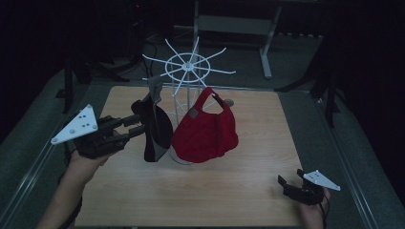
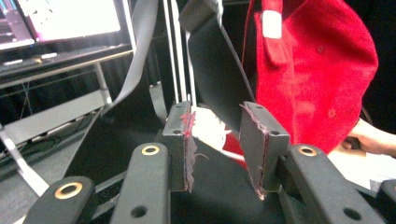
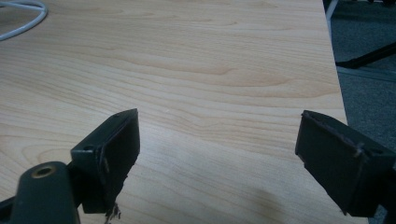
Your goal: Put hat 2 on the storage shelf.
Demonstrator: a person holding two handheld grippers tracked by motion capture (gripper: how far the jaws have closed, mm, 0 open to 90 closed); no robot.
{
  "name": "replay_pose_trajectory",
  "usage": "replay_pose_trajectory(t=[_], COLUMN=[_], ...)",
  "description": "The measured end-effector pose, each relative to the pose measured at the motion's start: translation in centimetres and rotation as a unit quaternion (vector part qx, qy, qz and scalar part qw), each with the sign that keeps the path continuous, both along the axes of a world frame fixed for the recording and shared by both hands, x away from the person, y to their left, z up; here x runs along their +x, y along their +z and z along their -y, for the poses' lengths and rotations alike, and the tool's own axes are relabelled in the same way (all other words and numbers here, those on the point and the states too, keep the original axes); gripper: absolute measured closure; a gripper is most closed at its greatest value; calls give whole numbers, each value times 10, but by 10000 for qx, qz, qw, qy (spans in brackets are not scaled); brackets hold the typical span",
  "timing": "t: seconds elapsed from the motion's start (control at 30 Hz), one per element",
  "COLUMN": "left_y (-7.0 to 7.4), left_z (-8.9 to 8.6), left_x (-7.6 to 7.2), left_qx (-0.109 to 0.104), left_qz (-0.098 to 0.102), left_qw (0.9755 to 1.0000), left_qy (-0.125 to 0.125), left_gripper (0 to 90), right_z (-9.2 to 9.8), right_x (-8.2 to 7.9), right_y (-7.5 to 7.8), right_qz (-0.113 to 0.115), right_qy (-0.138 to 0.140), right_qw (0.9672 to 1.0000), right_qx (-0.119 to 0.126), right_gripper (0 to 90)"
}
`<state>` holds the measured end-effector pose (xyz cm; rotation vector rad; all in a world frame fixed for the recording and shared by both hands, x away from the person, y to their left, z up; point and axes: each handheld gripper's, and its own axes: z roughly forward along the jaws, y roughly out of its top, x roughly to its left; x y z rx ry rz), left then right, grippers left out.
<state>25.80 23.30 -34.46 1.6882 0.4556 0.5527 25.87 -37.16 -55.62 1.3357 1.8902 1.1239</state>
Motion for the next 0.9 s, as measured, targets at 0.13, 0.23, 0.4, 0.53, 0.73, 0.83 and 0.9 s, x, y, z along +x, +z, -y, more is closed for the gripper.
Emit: replay_pose_trajectory(t=[0.13, 0.23, 0.4, 0.53, 0.73, 0.83, 0.9], left_y=[-9, -18, -36, -49, -72, -83, -91], left_z=[-3, -6, -10, -11, -15, -16, -18], left_x=[-4, -8, -10, -10, -10, -10, -10], left_qx=[27, 70, 116, 146, 60, 106, 107], left_qz=[-63, -116, -236, -295, -402, -445, -446], left_qw=[10000, 9999, 9996, 9994, 9991, 9987, 9987], left_qy=[12, 60, 117, 108, 107, 214, 242], left_gripper=[650, 650, 651, 651, 652, 651, 651], right_z=[0, 0, 0, 0, 0, 0, 0], right_x=[0, 0, 0, 0, 0, 0, 0], right_y=[0, 0, 0, 0, 0, 0, 0], right_qz=[10, 11, 12, 22, 29, 36, 36], right_qy=[-5, -8, 14, 15, 16, 14, 17], right_qw=[10000, 10000, 10000, 10000, 10000, 10000, 10000], right_qx=[-10, -2, -17, -6, -21, -18, -27], right_gripper=[137, 137, 137, 137, 137, 137, 137])
